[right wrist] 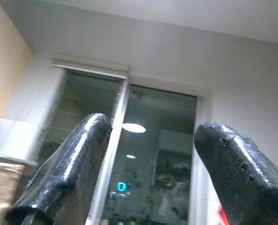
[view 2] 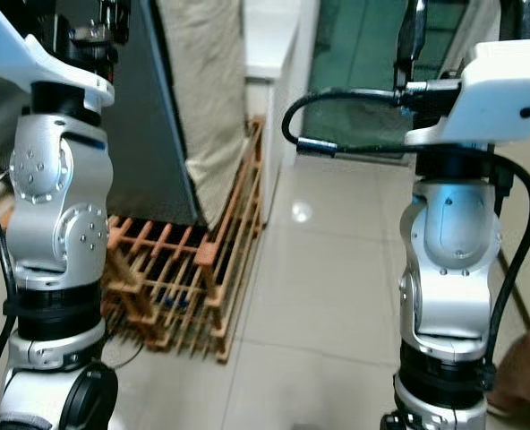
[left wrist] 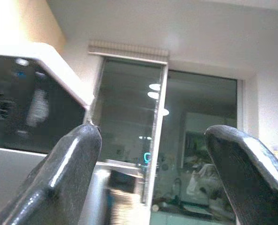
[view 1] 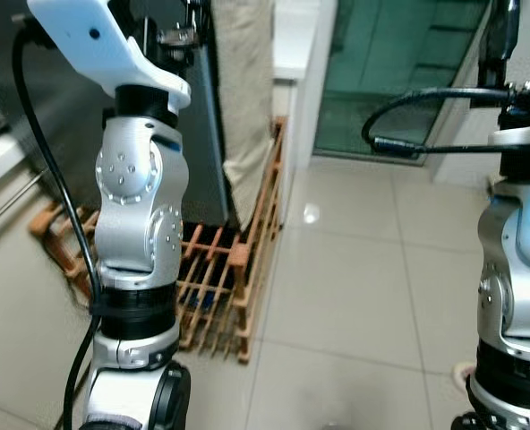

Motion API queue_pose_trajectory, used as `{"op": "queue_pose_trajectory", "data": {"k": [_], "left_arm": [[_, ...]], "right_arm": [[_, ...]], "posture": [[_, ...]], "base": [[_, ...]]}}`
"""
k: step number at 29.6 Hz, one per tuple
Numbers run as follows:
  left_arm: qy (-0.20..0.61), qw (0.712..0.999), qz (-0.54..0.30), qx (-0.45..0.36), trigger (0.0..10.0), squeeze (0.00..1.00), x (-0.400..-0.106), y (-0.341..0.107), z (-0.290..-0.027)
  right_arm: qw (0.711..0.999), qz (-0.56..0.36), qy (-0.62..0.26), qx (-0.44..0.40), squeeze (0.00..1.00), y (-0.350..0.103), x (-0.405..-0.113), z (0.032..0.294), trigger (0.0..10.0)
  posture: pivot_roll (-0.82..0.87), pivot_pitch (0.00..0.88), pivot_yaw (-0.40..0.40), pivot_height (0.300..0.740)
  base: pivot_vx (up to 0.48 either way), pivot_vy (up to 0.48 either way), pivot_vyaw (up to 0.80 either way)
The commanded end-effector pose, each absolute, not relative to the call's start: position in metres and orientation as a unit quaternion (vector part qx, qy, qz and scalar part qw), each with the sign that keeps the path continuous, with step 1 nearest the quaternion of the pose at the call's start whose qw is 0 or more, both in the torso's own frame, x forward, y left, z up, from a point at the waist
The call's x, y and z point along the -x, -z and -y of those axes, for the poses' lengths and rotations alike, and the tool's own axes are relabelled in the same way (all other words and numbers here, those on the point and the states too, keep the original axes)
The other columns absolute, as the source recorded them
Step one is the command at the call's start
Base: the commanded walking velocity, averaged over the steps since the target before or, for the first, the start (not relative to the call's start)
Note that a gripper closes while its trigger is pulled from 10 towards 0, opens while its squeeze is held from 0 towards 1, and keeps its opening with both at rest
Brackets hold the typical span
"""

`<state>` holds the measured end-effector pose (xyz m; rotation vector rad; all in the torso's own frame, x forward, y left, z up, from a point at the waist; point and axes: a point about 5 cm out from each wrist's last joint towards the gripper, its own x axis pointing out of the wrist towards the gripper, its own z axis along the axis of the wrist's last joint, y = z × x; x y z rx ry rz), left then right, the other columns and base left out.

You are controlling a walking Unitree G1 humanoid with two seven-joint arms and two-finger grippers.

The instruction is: Restocking fridge

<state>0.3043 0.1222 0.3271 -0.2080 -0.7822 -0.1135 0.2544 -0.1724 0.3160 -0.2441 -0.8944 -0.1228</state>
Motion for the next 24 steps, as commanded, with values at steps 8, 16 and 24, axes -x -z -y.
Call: {"op": "queue_pose_trajectory", "data": {"k": [8, 16, 24], "left_arm": [[0.013, 0.933, 0.343, 0.104, 10.0, 0.0, -0.317, -0.32, -0.128], [0.0, 0.954, 0.287, 0.09, 10.0, 0.0, -0.329, -0.301, -0.127], [-0.02, 0.972, 0.228, 0.049, 10.0, 0.0, -0.337, -0.275, -0.138]], "right_arm": [[0.903, 0.41, 0.057, 0.118, 0.0, -0.305, -0.259, 0.172, 10.0], [0.921, 0.368, 0.056, 0.11, 0.0, -0.292, -0.266, 0.174, 10.0], [0.939, 0.324, 0.052, 0.101, 0.0, -0.271, -0.268, 0.179, 10.0]], "posture": [[-0.19, 0.0, 0.029, 0.74], [-0.19, 0.0, 0.025, 0.74], [-0.19, 0.0, 0.03, 0.74]], "base": [[0.362, -0.255, 0.0], [0.277, 0.0, 0.25], [0.0, 0.0, 0.79]]}}
